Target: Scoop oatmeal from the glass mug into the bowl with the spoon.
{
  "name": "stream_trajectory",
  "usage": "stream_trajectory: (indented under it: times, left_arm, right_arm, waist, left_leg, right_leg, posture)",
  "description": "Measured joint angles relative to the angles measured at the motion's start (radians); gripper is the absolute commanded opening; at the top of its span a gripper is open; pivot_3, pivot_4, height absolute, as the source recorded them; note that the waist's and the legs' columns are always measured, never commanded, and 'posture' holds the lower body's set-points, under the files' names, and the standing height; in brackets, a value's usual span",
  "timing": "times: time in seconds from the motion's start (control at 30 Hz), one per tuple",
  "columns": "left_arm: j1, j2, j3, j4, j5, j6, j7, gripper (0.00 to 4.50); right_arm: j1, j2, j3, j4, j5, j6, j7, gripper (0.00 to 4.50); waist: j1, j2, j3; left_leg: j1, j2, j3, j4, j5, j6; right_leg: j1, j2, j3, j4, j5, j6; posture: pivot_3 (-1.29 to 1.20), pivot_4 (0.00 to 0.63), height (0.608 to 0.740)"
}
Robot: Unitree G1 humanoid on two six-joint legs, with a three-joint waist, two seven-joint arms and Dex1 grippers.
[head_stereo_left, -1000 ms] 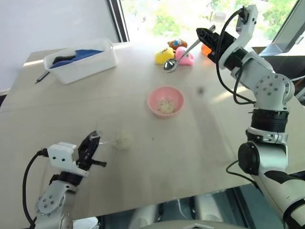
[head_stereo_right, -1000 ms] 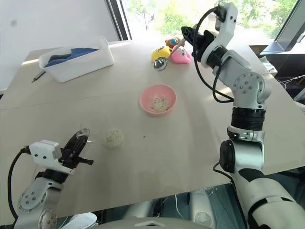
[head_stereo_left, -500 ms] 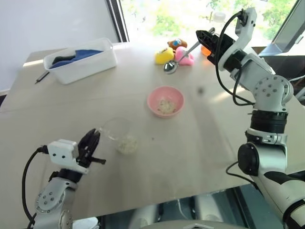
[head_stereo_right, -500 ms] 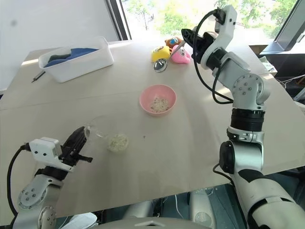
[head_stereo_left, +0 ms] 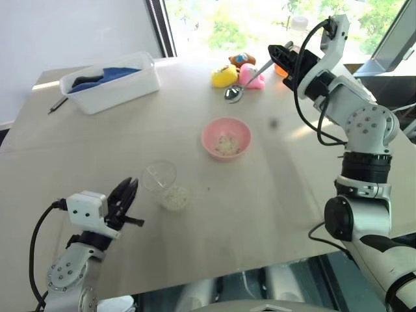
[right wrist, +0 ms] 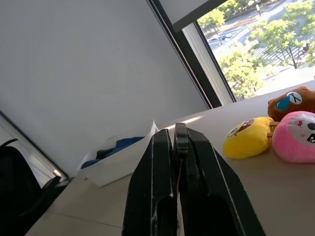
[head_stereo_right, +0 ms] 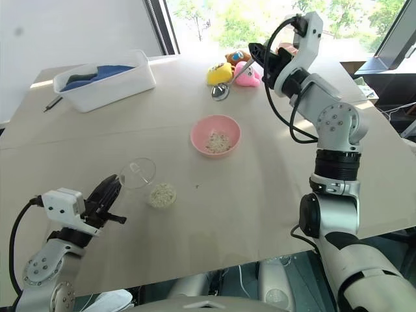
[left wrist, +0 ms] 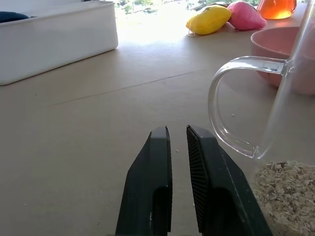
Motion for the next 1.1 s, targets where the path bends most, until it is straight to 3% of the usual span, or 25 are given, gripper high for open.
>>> stream_trajectory:
  times: [0.17, 0.63, 1.1]
  left_arm:
    - [-0.040, 0.032, -0.001, 0.042, -0.011, 0.000, -0.044, 2.83]
    - [-0.218, 0.134, -0.065, 0.226, 0.009, -0.010, -0.173, 2.83]
    - [-0.316, 0.149, -0.078, 0.273, 0.001, -0.004, -0.218, 2.83]
  right_arm:
    - [0.000, 0.001, 0.000, 0.000, -0.001, 0.000, 0.000, 0.00]
    - [0.005, 0.003, 0.000, -0.011, 0.000, -0.002, -0.010, 0.00]
    - [0.024, 0.004, -0.004, -0.033, 0.001, -0.002, -0.028, 0.00]
  waist:
    - [0.000, 0.000, 0.000]
    - [-0.002, 0.000, 0.000]
    - [-0.002, 0.000, 0.000]
  left_leg:
    - [0.000, 0.000, 0.000, 0.000, 0.000, 0.000]
    - [0.000, 0.000, 0.000, 0.000, 0.000, 0.000]
    - [0.000, 0.000, 0.000, 0.000, 0.000, 0.000]
  right_leg:
    - [0.000, 0.000, 0.000, 0.000, 0.000, 0.000]
    - [0.000, 0.001, 0.000, 0.000, 0.000, 0.000]
    - [0.000, 0.001, 0.000, 0.000, 0.000, 0.000]
  posture:
    - [0.00, 0.150, 0.740]
    - [0.00, 0.150, 0.740]
    - [0.00, 0.150, 0.740]
